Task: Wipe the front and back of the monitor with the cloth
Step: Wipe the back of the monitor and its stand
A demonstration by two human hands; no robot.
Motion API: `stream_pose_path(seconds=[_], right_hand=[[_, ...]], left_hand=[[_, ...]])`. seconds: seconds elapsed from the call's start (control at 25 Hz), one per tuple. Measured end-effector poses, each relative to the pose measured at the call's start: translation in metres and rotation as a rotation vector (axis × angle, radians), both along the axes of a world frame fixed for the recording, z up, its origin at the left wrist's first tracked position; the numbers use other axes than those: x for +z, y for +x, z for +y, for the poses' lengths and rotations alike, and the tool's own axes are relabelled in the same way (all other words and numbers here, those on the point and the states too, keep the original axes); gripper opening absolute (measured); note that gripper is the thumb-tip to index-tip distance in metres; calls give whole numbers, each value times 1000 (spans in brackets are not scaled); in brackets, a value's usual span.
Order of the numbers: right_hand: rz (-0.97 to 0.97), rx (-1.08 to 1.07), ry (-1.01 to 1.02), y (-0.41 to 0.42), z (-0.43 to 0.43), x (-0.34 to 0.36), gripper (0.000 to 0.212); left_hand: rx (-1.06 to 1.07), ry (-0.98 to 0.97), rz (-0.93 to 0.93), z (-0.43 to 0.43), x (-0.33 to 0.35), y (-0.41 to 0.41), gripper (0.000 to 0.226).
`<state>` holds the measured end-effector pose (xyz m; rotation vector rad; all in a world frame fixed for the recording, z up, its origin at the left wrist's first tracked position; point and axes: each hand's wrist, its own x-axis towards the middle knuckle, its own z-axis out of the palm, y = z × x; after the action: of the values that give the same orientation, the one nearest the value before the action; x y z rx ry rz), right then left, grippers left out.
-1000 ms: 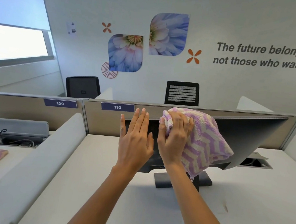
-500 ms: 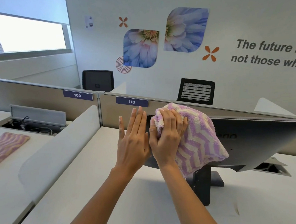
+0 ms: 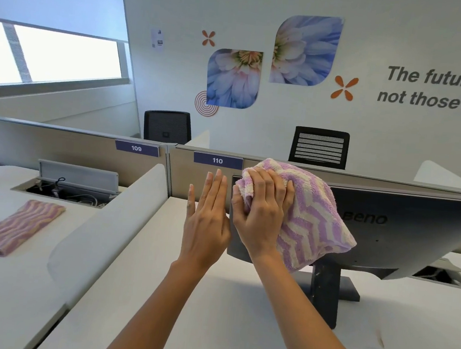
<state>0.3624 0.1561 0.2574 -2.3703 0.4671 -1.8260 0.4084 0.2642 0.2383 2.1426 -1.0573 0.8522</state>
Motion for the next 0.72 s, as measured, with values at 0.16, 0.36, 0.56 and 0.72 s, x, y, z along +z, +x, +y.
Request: stream_pose_path(seconds=[0.16,0.36,0.56,0.72], right_hand=[[5,-22,-5,0,0,1,42],[21,2,-47,3,-2,-3,40],[90,31,-232,2,-18,-16,46],[191,17,-437,-3,-37,-21,49]], left_hand=[[-112,-48,124,-6,2,1,63],[-176,-91,153,-8,3,3,61],[-172,-115,158,-8,6,5,64],[-148,-166,157,-14,5,7,63]])
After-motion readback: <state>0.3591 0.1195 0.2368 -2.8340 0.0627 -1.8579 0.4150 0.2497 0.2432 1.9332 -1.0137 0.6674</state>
